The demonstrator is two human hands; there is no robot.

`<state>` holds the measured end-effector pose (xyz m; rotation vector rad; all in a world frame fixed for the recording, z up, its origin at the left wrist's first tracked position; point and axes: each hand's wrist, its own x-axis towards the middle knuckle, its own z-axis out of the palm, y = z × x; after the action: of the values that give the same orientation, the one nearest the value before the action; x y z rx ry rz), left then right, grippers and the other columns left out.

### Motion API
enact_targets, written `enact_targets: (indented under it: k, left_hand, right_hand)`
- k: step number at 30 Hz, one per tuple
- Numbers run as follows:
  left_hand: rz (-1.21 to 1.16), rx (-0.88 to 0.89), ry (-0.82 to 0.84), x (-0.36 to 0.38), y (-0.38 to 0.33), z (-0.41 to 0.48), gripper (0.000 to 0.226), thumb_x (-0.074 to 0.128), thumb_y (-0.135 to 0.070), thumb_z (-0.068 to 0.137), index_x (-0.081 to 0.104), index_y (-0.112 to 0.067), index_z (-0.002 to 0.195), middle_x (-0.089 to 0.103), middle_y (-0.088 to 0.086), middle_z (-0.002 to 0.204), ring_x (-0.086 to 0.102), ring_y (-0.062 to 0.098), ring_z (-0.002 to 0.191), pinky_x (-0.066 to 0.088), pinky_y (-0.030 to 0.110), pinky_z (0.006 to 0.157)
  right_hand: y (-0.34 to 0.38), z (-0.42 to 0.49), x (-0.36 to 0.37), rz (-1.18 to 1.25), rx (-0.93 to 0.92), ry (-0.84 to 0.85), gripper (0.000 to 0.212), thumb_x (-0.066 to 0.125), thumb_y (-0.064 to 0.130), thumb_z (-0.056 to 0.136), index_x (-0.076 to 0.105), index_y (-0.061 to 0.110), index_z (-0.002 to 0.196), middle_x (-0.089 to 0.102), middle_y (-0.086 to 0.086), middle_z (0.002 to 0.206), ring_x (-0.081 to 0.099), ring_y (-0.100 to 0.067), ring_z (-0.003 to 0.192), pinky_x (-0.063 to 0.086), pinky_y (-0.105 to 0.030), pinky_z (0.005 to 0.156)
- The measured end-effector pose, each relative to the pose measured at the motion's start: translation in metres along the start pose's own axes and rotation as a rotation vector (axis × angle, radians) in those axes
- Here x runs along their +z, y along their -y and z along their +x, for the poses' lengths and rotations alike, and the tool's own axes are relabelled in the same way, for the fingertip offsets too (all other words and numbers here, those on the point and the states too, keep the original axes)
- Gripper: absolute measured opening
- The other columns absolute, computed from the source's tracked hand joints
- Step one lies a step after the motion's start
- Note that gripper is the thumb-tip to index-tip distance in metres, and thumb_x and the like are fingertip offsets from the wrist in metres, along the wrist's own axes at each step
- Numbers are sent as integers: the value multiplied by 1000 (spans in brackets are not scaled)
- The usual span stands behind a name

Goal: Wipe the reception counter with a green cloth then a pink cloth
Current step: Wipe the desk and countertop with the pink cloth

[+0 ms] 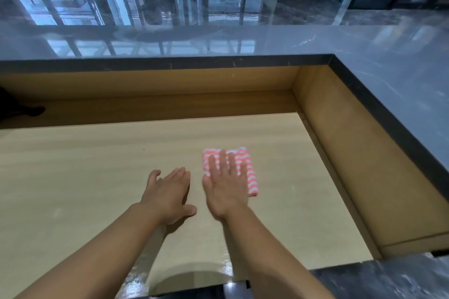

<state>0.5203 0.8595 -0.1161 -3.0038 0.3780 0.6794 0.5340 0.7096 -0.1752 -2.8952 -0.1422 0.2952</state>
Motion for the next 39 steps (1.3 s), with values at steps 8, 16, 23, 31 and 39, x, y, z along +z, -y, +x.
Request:
enact_targets:
  k: [8,16,23,31,39]
  left_hand:
    - [51,14,61,7,-14,-17,93,62,-67,74,25,-16,143,20,-2,157,11,10,146,7,45,112]
    - [95,1,84,11,-20,-15,103,64,-66,72,17,-14,148,12,-1,160,6,10,147,8,45,113]
    - [100,0,104,14,-19,-13,113,63,-67,73,4,-12,152,1,2,162,-2,12,149,1,46,115]
    - [108,1,61,15,-19,-11,97,66,-67,70,27,-15,142,28,1,149,24,15,141,7,49,114]
    - [121,-4,83,16,-19,-10,104,65,-69,71,19,-13,145,23,2,153,25,17,142,5,50,116]
  right_hand:
    - [-50,-10,-17,-105,-196,39,60,24,43,104,-7,32,154,-19,3,161,-20,-17,147,-18,-38,115]
    - [-164,-18,-45,-90,154,-21,57,14,45,103,-4,29,155,-13,1,163,-13,-19,149,-5,-43,121]
    - [-107,-18,-26,8,464,-112,58,13,42,102,-6,25,155,-13,-5,162,-13,-25,149,-11,-49,118]
    - [6,-44,15,-79,-107,-8,64,-9,48,92,-12,29,153,-23,0,160,-26,-22,145,-19,-46,116]
    - [-107,-52,-17,-139,-54,-4,63,3,53,96,-7,30,154,-15,3,162,-16,-17,149,-13,-39,117]
